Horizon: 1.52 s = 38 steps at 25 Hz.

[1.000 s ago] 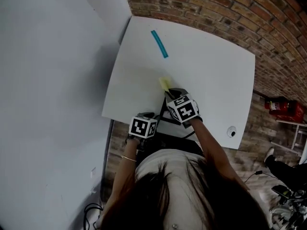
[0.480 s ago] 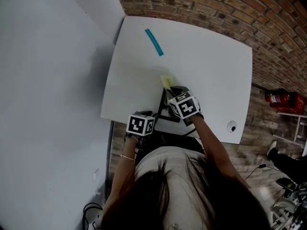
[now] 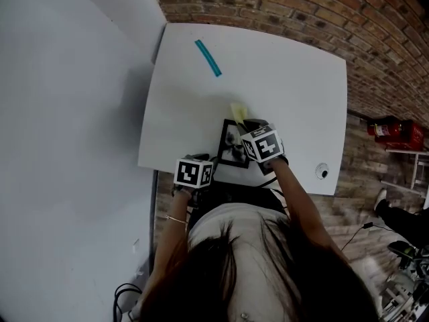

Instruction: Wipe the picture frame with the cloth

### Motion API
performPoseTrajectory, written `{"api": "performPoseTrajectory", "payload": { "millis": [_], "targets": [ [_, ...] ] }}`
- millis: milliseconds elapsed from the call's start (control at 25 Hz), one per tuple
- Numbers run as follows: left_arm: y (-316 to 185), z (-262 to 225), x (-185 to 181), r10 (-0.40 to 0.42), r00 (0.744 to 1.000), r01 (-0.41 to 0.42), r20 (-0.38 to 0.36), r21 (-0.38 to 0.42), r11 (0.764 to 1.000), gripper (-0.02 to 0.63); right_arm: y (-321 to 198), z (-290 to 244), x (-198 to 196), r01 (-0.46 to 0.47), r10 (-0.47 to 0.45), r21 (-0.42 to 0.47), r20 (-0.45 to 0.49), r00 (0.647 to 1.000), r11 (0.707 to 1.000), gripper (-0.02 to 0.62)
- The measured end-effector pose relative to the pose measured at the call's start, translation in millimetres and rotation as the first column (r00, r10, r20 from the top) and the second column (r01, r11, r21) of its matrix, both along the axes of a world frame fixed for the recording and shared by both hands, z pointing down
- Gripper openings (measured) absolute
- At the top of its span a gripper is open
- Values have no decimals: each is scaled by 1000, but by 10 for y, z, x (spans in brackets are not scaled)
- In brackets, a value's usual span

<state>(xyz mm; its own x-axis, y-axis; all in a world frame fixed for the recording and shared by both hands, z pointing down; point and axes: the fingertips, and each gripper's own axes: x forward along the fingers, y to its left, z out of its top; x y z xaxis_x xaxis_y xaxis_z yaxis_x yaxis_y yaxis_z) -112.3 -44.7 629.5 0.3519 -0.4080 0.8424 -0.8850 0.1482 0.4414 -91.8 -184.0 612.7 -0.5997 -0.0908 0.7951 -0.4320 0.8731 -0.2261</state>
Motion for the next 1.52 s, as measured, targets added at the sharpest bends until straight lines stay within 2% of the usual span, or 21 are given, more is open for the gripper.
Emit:
{"api": "performPoseTrajectory", "payload": {
  "millis": [480, 1000, 1520],
  "targets": [
    [-6, -4, 8, 9, 1000, -9, 10, -15, 1000, 124, -121, -3, 246, -83, 83, 2, -14, 996, 997, 43],
    [3, 11, -10, 6, 1000, -6, 27, -10, 1000, 124, -228, -78, 470, -171, 172, 58, -15, 985, 984, 43],
    [2, 2, -6, 1, 999, 0, 33, -13, 1000, 124, 61, 35, 550, -137, 138, 20, -34, 990, 990, 43]
  ]
}}
